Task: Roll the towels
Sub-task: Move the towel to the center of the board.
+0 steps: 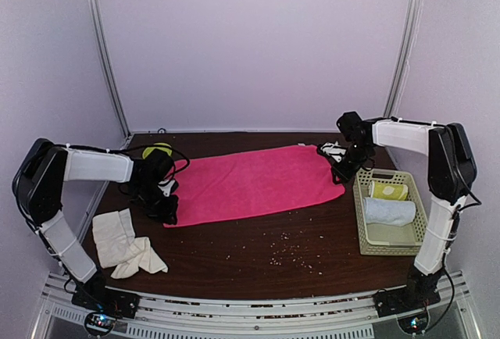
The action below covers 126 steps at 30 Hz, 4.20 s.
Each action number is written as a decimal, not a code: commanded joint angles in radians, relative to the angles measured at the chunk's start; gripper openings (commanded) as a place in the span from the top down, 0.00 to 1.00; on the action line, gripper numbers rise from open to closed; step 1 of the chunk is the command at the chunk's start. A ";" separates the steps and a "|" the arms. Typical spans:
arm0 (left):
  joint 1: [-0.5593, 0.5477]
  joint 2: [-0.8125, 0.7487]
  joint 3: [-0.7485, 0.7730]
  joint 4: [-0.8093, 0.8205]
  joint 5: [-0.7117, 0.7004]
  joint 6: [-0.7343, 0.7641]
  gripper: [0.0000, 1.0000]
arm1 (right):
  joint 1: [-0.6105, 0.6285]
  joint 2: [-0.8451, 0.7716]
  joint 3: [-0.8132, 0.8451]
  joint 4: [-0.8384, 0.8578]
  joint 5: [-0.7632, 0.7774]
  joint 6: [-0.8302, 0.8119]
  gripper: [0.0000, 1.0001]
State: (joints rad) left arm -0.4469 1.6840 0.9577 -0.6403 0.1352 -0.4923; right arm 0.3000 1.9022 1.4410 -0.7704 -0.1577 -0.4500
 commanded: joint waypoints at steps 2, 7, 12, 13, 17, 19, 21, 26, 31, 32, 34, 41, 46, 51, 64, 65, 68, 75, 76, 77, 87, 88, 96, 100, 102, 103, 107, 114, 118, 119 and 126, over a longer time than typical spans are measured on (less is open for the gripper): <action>0.004 -0.058 0.074 -0.025 -0.002 0.036 0.74 | 0.019 -0.017 -0.049 -0.017 0.010 -0.041 0.72; 0.005 -0.043 0.083 -0.035 -0.031 0.054 0.69 | 0.018 0.025 -0.045 0.041 0.079 -0.001 0.76; 0.004 0.014 0.068 -0.039 -0.069 0.049 0.83 | 0.040 0.057 -0.021 0.024 0.082 -0.004 0.79; 0.004 0.013 0.057 -0.027 -0.066 0.051 0.84 | 0.042 0.059 -0.027 0.023 0.086 -0.009 0.79; 0.004 0.009 0.003 0.001 -0.040 0.054 0.88 | 0.051 0.091 -0.033 -0.036 0.102 -0.047 0.82; 0.004 0.009 -0.016 -0.001 -0.042 0.053 0.88 | 0.060 0.092 -0.047 -0.066 0.117 -0.072 0.83; 0.004 0.012 -0.037 0.001 -0.035 0.045 0.88 | 0.069 0.085 -0.061 -0.095 0.118 -0.089 0.84; 0.004 0.020 -0.072 -0.009 -0.044 0.033 0.89 | 0.087 0.062 -0.085 -0.172 0.131 -0.127 0.84; 0.004 -0.004 -0.114 -0.013 -0.041 0.022 0.89 | 0.111 0.024 -0.146 -0.206 0.145 -0.159 0.85; 0.005 -0.013 -0.121 -0.013 -0.045 0.023 0.89 | 0.116 0.012 -0.162 -0.207 0.141 -0.162 0.85; 0.004 -0.035 -0.121 -0.017 -0.052 0.034 0.89 | 0.122 -0.020 -0.171 -0.222 0.106 -0.184 0.85; 0.006 -0.100 0.014 -0.128 0.035 0.097 0.89 | 0.120 -0.104 -0.150 -0.312 -0.040 -0.225 0.84; 0.014 -0.086 0.265 -0.341 0.080 0.190 0.82 | 0.109 -0.142 -0.053 -0.382 -0.071 -0.243 0.75; 0.045 -0.046 0.340 -0.356 -0.002 0.209 0.62 | 0.063 -0.158 0.059 -0.346 -0.084 -0.219 0.65; 0.088 0.131 0.388 0.081 -0.134 0.090 0.49 | -0.034 0.083 0.303 0.026 -0.147 0.108 0.64; 0.088 0.141 0.386 0.106 -0.117 0.085 0.50 | -0.035 0.101 0.310 0.040 -0.144 0.117 0.64; 0.089 0.172 0.397 0.140 -0.092 0.098 0.51 | -0.035 0.162 0.344 0.064 -0.104 0.144 0.65; 0.082 0.113 0.361 0.081 -0.013 0.146 0.58 | 0.024 0.061 0.228 -0.039 -0.054 0.035 0.70; 0.082 0.097 0.335 0.068 0.013 0.147 0.62 | 0.047 0.016 0.168 -0.039 -0.020 0.002 0.69; 0.081 0.086 0.315 0.041 0.038 0.145 0.66 | 0.077 -0.018 0.104 -0.060 0.012 -0.034 0.67; 0.045 0.017 0.158 -0.106 -0.025 0.155 1.00 | 0.139 -0.088 -0.141 -0.034 0.265 -0.082 0.75; 0.045 0.029 0.163 -0.125 -0.052 0.160 1.00 | 0.138 -0.087 -0.141 -0.024 0.279 -0.080 0.77; 0.045 0.082 0.127 -0.137 -0.128 0.151 1.00 | 0.140 -0.047 -0.171 0.004 0.365 -0.101 0.82; 0.046 0.088 0.097 -0.113 -0.127 0.159 1.00 | 0.157 -0.046 -0.206 0.010 0.354 -0.115 0.82; 0.044 0.091 0.085 -0.108 -0.125 0.159 1.00 | 0.168 -0.039 -0.236 0.020 0.354 -0.124 0.82; 0.044 0.090 0.079 -0.108 -0.125 0.159 1.00 | 0.174 -0.034 -0.250 0.022 0.354 -0.127 0.82; 0.044 0.079 0.048 -0.117 -0.138 0.149 1.00 | 0.199 -0.018 -0.310 0.007 0.381 -0.154 0.82; 0.044 0.066 -0.046 -0.121 -0.128 0.098 1.00 | 0.274 -0.076 -0.418 -0.049 0.407 -0.184 0.81; 0.038 0.046 -0.103 -0.104 -0.100 0.074 1.00 | 0.312 -0.116 -0.454 -0.086 0.395 -0.182 0.81; 0.038 0.035 -0.117 -0.106 -0.106 0.067 1.00 | 0.318 -0.124 -0.460 -0.096 0.388 -0.181 0.81; 0.011 -0.054 -0.142 -0.174 -0.086 0.034 1.00 | 0.333 -0.197 -0.489 -0.135 0.376 -0.171 0.81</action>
State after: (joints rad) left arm -0.4187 1.6157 0.8658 -0.6380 0.0231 -0.4278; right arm 0.6285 1.7309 0.9848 -0.8207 0.2676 -0.6254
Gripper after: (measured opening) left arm 0.007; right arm 0.186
